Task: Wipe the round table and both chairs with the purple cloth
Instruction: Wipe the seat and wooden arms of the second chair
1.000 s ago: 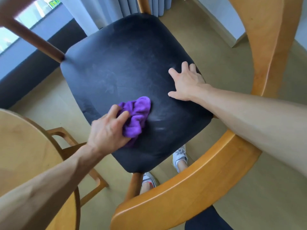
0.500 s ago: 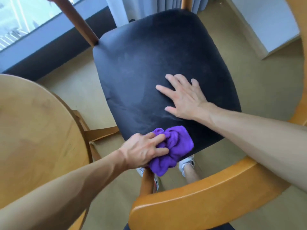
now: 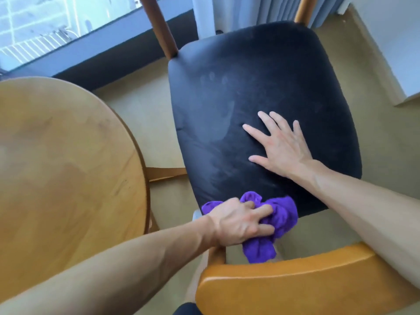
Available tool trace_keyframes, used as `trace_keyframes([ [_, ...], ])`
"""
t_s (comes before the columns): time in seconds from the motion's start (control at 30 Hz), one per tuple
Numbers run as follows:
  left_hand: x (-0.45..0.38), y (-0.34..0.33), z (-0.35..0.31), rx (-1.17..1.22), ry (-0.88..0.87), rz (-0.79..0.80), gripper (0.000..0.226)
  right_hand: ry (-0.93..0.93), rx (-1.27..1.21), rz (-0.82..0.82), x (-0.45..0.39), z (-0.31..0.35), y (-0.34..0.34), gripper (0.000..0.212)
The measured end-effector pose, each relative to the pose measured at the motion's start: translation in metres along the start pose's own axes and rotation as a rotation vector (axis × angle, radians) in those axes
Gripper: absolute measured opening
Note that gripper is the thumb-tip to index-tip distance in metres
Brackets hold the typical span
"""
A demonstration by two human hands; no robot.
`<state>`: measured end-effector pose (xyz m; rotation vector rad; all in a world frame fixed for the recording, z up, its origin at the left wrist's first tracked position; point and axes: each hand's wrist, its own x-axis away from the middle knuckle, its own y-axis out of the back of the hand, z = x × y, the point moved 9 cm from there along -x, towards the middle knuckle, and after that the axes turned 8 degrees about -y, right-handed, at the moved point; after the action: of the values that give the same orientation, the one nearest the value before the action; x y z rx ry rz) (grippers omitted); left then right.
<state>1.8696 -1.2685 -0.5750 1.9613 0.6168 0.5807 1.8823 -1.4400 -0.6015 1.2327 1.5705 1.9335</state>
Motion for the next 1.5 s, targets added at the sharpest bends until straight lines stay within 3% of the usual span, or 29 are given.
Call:
trace_keyframes([
  [0.33, 0.099, 0.019, 0.083, -0.081, 0.450, 0.008, 0.026, -0.003, -0.009, -0.042, 0.002, -0.003, -0.002, 0.074],
  [0.47, 0.131, 0.076, 0.190, -0.046, 0.917, -0.257, 0.048, -0.008, -0.018, -0.064, 0.002, -0.006, -0.002, 0.063],
  [0.53, 0.142, 0.100, 0.241, 0.041, 1.188, -0.415, 0.045, -0.010, -0.032, -0.067, 0.001, -0.007, -0.001, 0.064],
  [0.63, 0.138, 0.103, 0.275, 0.204, 1.411, -0.463, 0.036, -0.026, -0.079, -0.050, 0.000, -0.010, -0.001, 0.065],
  [0.7, 0.132, 0.095, 0.262, 0.207, 1.425, -0.463, 0.033, -0.041, -0.120, -0.058, -0.001, -0.011, 0.000, 0.063],
  [0.77, 0.117, 0.087, 0.229, 0.128, 1.331, -0.467, 0.031, -0.066, -0.185, -0.090, -0.001, -0.012, 0.005, 0.058],
  [0.9, 0.057, 0.063, 0.135, 0.032, 0.961, -0.354, 0.030, -0.196, -0.424, -0.095, -0.005, -0.019, 0.022, 0.049],
  [1.0, 0.008, 0.037, 0.074, 0.065, 0.545, -0.151, 0.030, -0.235, -0.482, -0.091, -0.007, -0.025, 0.029, 0.046],
  [1.1, 0.004, 0.038, 0.075, 0.011, 0.359, -0.079, 0.018, -0.236, -0.523, -0.101, -0.007, -0.035, 0.029, 0.045],
  [1.17, 0.015, 0.062, 0.112, -0.041, 0.457, -0.167, 0.016, -0.279, -0.564, -0.146, -0.009, -0.048, 0.029, 0.043],
  [1.3, 0.058, 0.129, 0.236, -0.158, 0.970, -0.362, 0.028, -0.367, -0.565, -0.161, -0.012, -0.066, 0.024, 0.042],
  [1.43, 0.088, 0.150, 0.310, 0.078, 1.417, -0.490, 0.035, -0.343, -0.587, -0.128, -0.011, -0.069, 0.024, 0.042],
  [1.5, 0.070, 0.142, 0.299, 0.146, 1.472, -0.491, 0.034, -0.376, -0.644, -0.098, -0.012, -0.074, 0.025, 0.044],
])
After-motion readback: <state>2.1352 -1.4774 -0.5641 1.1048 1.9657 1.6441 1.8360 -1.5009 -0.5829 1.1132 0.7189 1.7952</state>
